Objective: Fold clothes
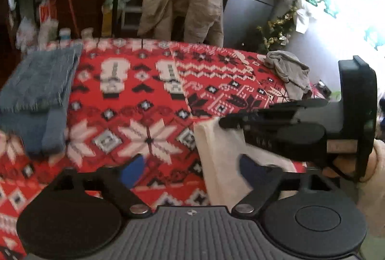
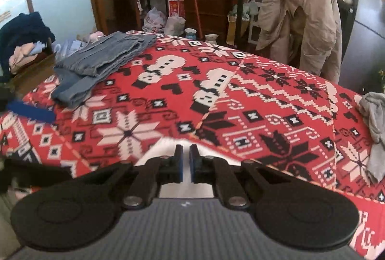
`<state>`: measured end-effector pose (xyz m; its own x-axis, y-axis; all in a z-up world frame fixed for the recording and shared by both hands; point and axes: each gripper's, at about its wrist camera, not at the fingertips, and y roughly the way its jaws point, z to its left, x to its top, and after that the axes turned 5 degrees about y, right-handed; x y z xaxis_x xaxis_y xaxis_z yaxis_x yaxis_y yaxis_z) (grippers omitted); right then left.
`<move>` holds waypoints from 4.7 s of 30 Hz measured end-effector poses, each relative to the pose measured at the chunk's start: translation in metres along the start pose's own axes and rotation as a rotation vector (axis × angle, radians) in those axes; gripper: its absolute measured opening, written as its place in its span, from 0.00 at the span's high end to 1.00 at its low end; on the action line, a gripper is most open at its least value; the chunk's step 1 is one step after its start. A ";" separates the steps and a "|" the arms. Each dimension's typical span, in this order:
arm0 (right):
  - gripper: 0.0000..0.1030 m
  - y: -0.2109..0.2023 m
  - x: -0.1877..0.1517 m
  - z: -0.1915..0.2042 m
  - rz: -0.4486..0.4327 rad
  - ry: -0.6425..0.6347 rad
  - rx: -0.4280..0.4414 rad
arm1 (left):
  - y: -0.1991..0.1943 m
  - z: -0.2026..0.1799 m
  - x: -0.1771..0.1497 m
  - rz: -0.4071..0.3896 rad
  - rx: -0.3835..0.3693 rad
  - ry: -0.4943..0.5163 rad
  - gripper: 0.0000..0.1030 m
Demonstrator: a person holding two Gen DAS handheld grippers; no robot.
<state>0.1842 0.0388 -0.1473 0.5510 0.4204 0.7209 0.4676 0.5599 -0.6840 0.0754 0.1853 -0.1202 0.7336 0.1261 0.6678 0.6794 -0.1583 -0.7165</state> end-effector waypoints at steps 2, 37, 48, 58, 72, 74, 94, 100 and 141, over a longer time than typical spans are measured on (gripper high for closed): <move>0.94 -0.003 0.005 -0.002 -0.002 0.014 0.025 | 0.006 0.003 -0.005 0.030 -0.042 -0.030 0.56; 0.19 -0.118 -0.051 -0.001 -0.039 0.124 -0.111 | 0.008 -0.012 -0.025 0.114 -0.085 -0.131 0.62; 0.01 -0.149 -0.081 -0.012 -0.096 0.120 -0.341 | 0.031 0.004 -0.018 0.135 -0.135 -0.309 0.65; 0.01 -0.162 -0.088 -0.029 -0.089 0.210 -0.360 | 0.050 0.000 -0.007 0.149 -0.123 -0.284 0.94; 0.87 -0.101 -0.073 0.008 -0.010 0.184 -0.049 | 0.046 0.007 -0.014 0.144 -0.133 -0.262 0.94; 0.87 -0.086 -0.071 0.023 -0.005 0.146 -0.031 | 0.046 0.010 -0.014 0.144 -0.140 -0.265 0.94; 0.87 -0.080 -0.070 0.039 0.055 0.072 -0.013 | 0.010 0.018 -0.042 0.145 -0.276 -0.313 0.84; 0.86 -0.078 -0.083 0.037 0.095 0.105 0.019 | 0.010 0.007 -0.064 0.175 -0.289 -0.313 0.94; 0.86 -0.071 -0.052 0.027 0.043 0.023 -0.007 | -0.003 0.020 -0.042 0.077 -0.179 -0.299 0.77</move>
<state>0.1032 -0.0037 -0.1330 0.5862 0.4275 0.6882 0.4479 0.5369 -0.7150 0.0423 0.1999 -0.1499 0.7724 0.3840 0.5059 0.6281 -0.3440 -0.6979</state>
